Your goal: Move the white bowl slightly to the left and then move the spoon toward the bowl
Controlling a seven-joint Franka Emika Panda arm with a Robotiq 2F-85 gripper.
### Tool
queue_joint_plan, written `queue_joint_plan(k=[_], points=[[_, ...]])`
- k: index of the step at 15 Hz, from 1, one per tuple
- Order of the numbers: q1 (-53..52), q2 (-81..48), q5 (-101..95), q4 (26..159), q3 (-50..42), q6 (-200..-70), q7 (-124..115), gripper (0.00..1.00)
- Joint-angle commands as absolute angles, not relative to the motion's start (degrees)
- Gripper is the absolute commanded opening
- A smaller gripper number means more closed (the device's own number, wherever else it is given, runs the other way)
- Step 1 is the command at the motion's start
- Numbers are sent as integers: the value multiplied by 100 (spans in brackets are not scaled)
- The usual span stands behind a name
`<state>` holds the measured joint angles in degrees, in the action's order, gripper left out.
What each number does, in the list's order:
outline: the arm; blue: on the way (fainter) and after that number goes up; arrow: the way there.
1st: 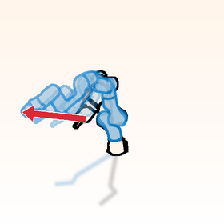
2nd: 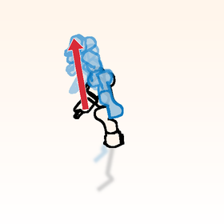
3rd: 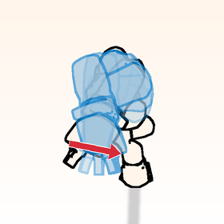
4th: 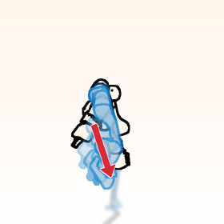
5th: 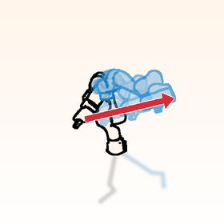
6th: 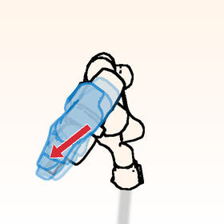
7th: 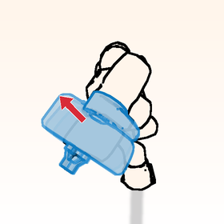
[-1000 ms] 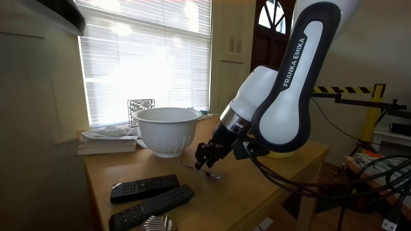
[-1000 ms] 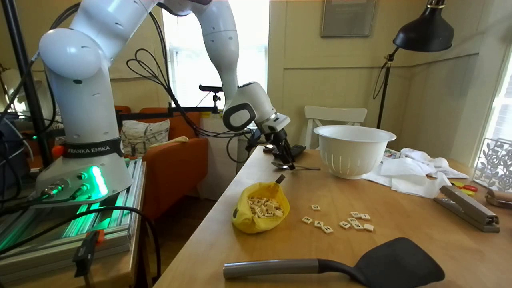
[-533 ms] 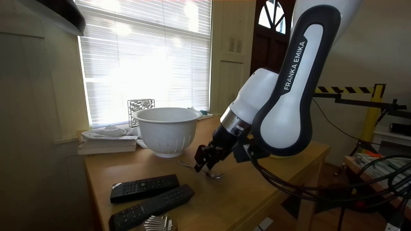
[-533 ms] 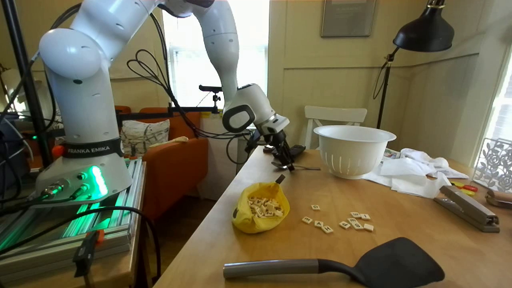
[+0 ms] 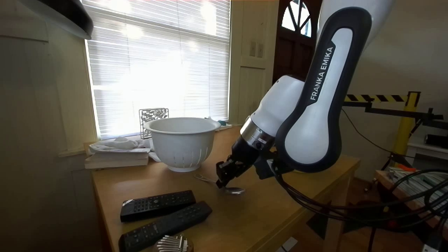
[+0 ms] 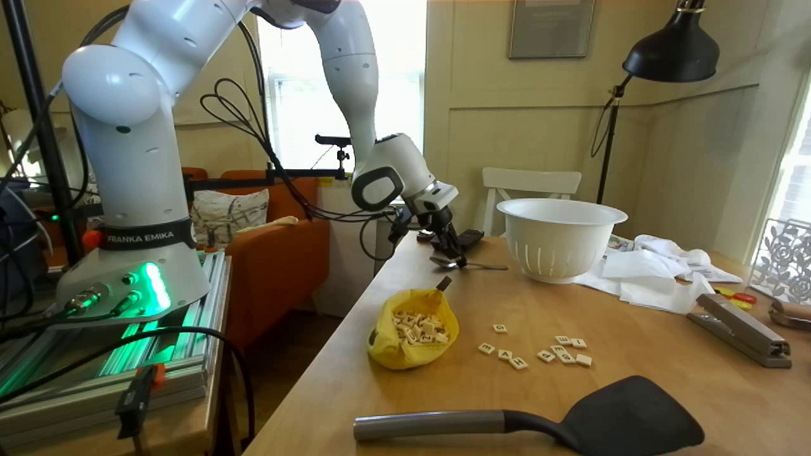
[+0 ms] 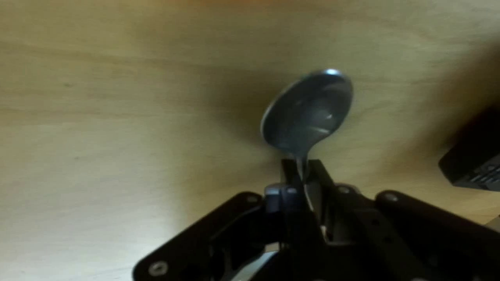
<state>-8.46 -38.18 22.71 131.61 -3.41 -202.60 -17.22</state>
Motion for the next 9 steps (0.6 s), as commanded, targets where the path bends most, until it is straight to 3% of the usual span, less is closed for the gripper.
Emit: queue_joint_plan(k=[1, 9], points=[[-751, -3917, 2184, 13067, -237, -20438, -1645, 0], [75, -3606, 598, 12754, 537, -19981, -1114, 2]])
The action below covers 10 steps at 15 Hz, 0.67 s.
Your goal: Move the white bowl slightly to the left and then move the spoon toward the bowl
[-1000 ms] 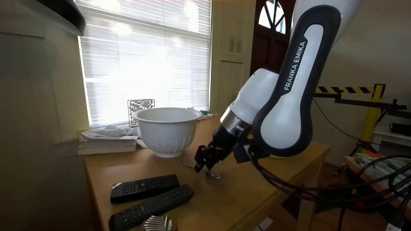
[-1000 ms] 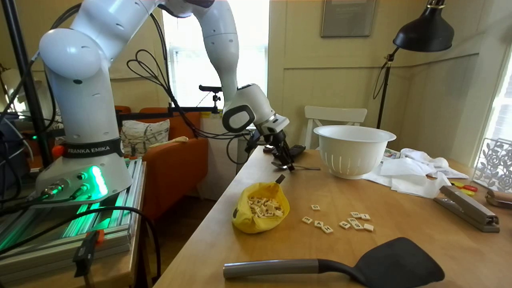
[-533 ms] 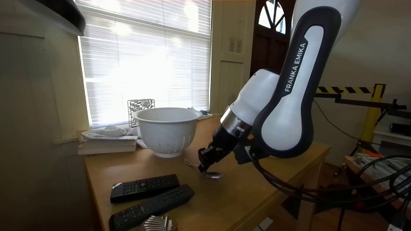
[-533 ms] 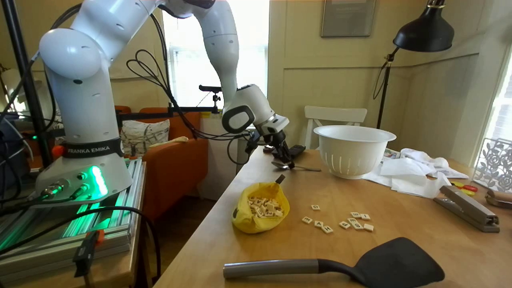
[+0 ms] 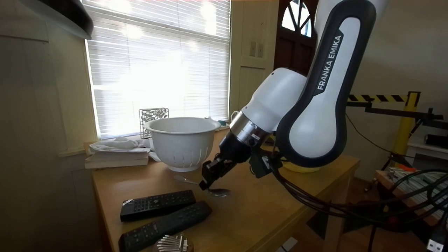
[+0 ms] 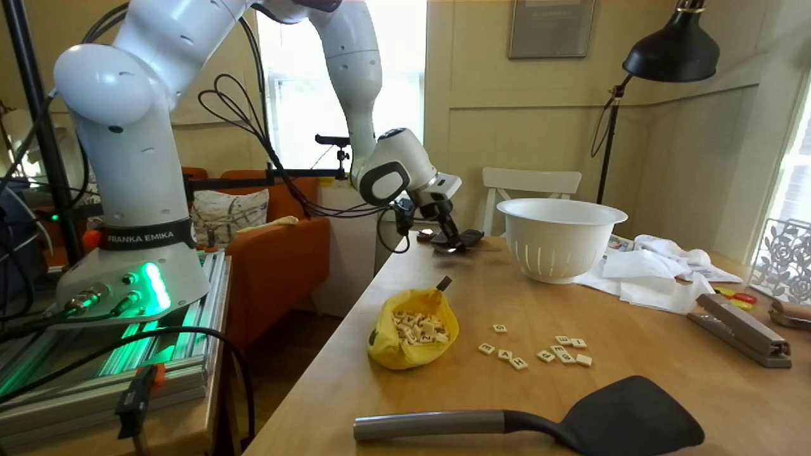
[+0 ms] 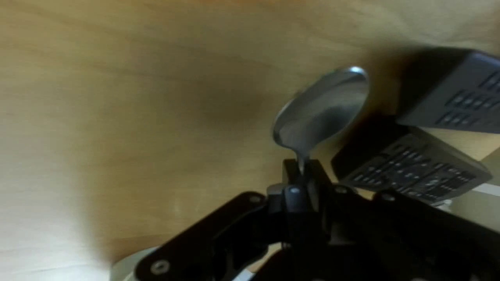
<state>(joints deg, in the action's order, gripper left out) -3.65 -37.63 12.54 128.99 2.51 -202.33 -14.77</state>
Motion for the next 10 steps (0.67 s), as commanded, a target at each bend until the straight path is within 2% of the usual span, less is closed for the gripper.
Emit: queue_joint_plan(k=[1, 10], points=[[188, -3604, 362, 12677, 573, -19911, -963, 2], [1754, -4082, -1636, 12004, 1475, -19782, -140, 2]])
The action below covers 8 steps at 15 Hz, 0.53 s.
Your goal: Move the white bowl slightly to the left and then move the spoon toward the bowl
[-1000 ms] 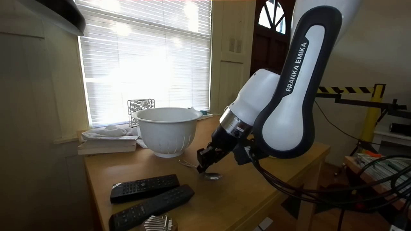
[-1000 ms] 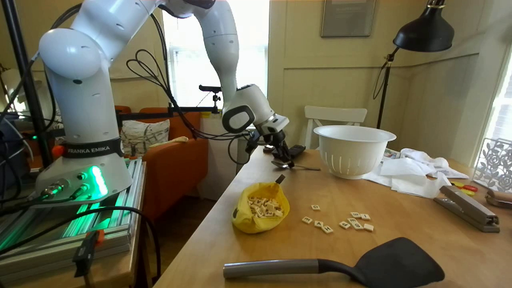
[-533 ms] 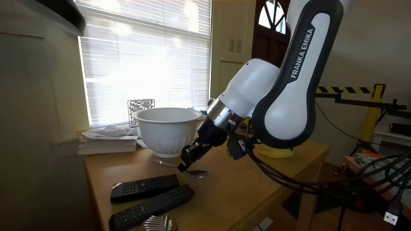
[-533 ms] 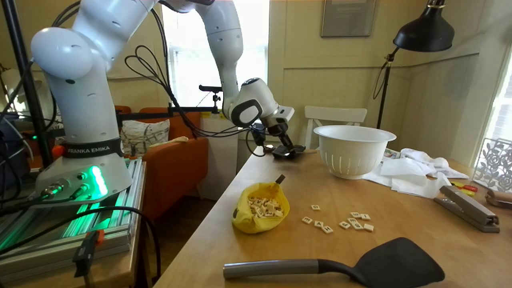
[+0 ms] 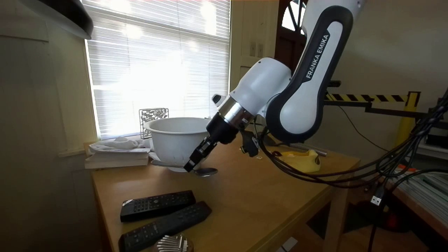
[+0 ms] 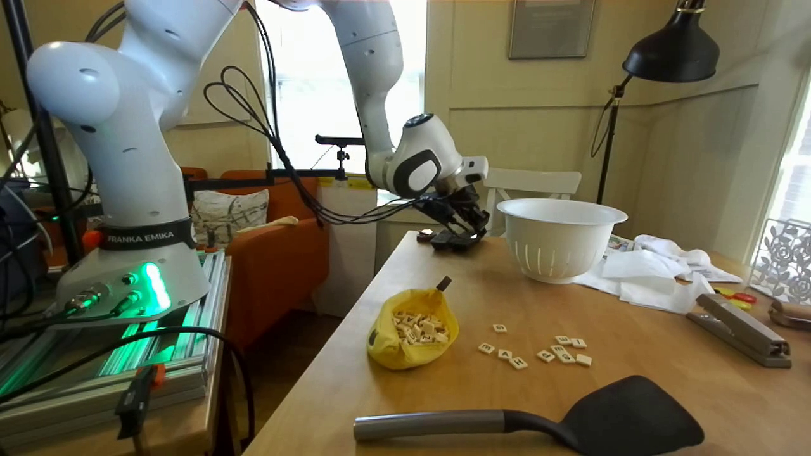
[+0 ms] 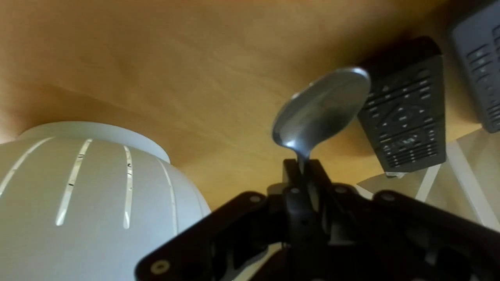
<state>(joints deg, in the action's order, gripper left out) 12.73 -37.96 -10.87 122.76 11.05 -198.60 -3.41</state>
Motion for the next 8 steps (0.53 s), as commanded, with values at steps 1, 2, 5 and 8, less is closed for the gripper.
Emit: queue_joint_plan(k=[1, 2, 5, 8], points=[[1877, -4166, -1784, 11955, 1558, -19766, -92, 2], [2004, -4288, -1908, 11894, 1659, -19761, -63, 2], [2247, -4610, -2150, 11712, 1867, -19722, 18, 2], [2292, -4895, -2223, 11503, 1899, -19784, 285, 2]])
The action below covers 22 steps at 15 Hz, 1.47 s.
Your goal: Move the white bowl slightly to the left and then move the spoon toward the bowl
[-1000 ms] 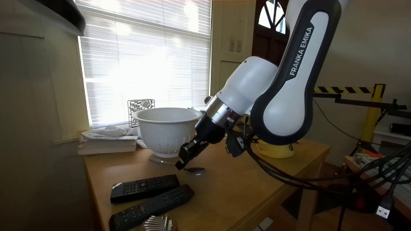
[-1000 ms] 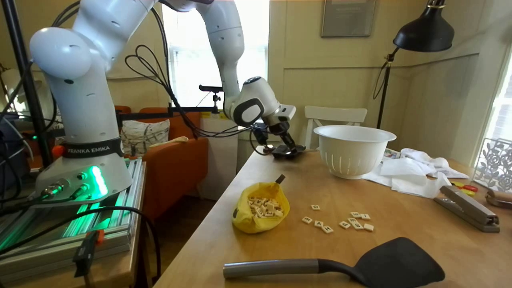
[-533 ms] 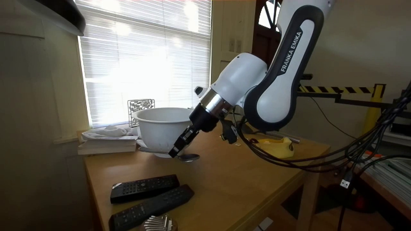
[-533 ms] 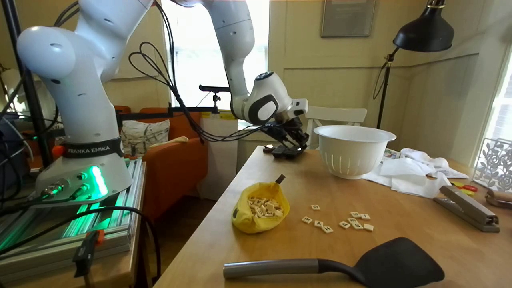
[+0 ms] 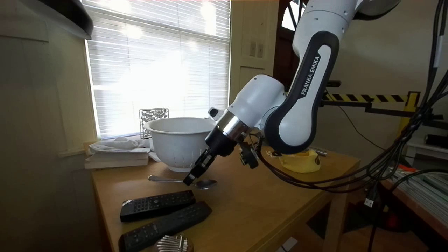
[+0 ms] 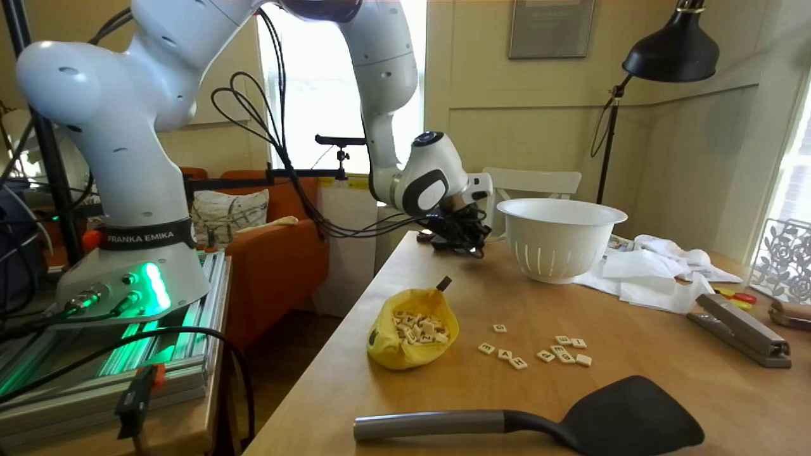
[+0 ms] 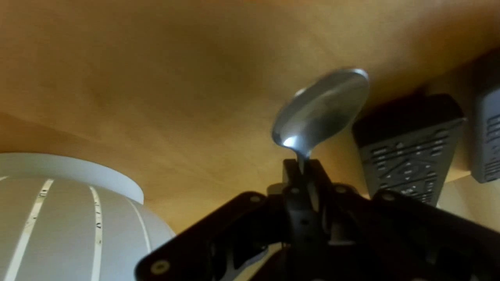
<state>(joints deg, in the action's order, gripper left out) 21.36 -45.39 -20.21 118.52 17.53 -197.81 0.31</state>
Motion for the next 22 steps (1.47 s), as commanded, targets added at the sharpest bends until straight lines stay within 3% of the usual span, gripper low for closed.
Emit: queue_joint_plan(k=[1, 7, 8, 9, 11, 19, 22], points=[[2308, -4946, -2237, 11453, 1906, -19776, 339, 2], [2421, -5158, -2244, 11181, 1984, -19645, 529, 2], [2405, -5151, -2202, 11167, 1965, -19615, 524, 6], [2391, -5129, -2152, 11167, 1957, -19575, 501, 33], [2439, -5080, -2118, 11205, 2006, -19489, 486, 40], [1995, -3785, -631, 12396, 1590, -19372, -540, 98], [2211, -3014, -195, 13070, 1756, -18928, -957, 100]])
